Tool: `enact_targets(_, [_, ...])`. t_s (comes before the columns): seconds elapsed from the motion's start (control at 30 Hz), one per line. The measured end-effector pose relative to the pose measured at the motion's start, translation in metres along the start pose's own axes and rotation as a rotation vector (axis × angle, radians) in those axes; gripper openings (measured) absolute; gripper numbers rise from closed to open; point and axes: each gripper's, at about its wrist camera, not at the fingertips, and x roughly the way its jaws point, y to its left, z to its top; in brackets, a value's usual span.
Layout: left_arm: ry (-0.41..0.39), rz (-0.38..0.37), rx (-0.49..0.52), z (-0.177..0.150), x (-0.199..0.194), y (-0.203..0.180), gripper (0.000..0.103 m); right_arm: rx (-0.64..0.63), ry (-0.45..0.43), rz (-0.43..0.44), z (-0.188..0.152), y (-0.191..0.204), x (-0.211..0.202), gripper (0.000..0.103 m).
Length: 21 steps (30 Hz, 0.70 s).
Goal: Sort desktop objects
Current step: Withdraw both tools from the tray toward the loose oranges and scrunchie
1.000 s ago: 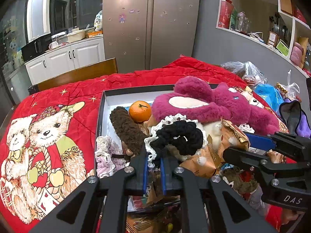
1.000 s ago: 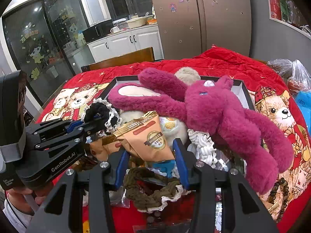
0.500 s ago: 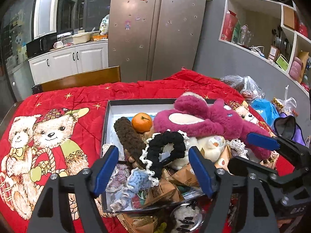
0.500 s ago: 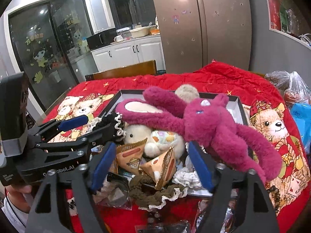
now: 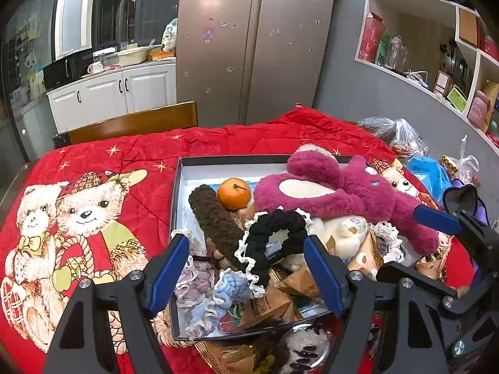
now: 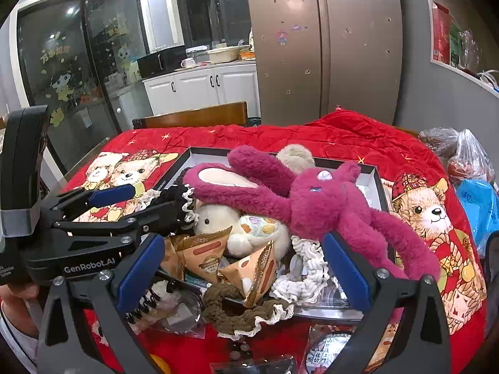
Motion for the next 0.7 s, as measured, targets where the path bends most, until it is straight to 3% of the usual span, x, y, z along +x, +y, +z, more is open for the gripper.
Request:
enact_targets(0.37, [-0.019, -0.005, 0.026, 0.007, -0.016, -0.004, 0.078, -0.004, -0.023, -0.054, 0.008, 0.002, -0.016, 0.103])
enact_targets(0.7, [-0.140, 0.016, 0.043, 0.009, -0.090, -0.012, 0.082, -0.026, -0.147, -0.106, 0.020, 0.021, -0.084, 0.103])
